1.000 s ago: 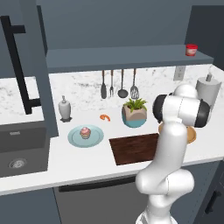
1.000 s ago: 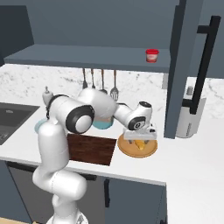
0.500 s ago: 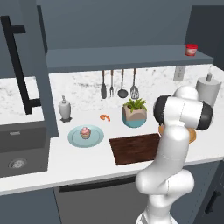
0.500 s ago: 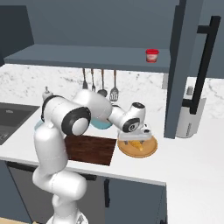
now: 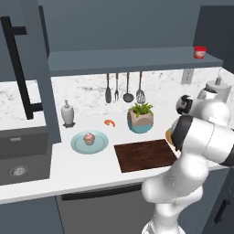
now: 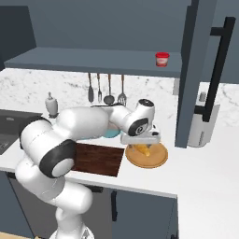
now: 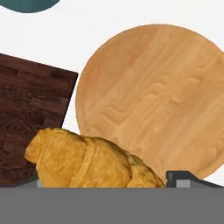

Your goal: From the different types of pastries on the counter, select a croissant and place it on the cutting board. Then retrieve a jar of jam from the cabinet and place it alongside the croissant on the cutting board.

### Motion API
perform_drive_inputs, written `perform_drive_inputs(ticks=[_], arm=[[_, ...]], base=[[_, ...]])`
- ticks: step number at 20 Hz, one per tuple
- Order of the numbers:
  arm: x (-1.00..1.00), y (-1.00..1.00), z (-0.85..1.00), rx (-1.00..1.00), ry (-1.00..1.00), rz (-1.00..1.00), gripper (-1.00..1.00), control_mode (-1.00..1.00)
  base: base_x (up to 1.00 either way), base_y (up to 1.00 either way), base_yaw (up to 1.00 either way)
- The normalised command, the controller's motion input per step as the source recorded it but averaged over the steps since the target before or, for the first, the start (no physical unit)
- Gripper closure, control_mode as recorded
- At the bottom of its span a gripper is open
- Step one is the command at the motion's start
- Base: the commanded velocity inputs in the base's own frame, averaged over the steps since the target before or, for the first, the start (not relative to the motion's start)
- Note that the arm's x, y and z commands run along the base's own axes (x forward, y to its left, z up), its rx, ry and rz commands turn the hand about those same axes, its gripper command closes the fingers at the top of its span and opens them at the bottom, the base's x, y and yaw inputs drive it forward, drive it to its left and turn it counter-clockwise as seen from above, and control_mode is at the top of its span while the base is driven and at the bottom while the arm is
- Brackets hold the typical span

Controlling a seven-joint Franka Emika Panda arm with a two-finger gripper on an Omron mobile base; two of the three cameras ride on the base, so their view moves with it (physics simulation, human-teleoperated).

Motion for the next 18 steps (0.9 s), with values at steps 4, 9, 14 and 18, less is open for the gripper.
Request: perform_drive_inputs(ticks=[4,9,14,18], arm=[[-0.9,0.71,0.08,-0.01,-0.01,0.0,1.0,-1.0],[-0.8,0.86,0.0,-0.02,0.0,0.0,1.0,-1.0],[-0.58,0.86,0.0,-0.02,0.04,0.0,1.0,-1.0],[-0.09,0.79,-0.12,-0.01,0.02,0.01,1.0,-1.0]], base=[[0.0,0.0,0.0],[0.0,0.0,0.0],[0.0,0.0,0.0],[0.0,0.0,0.0]])
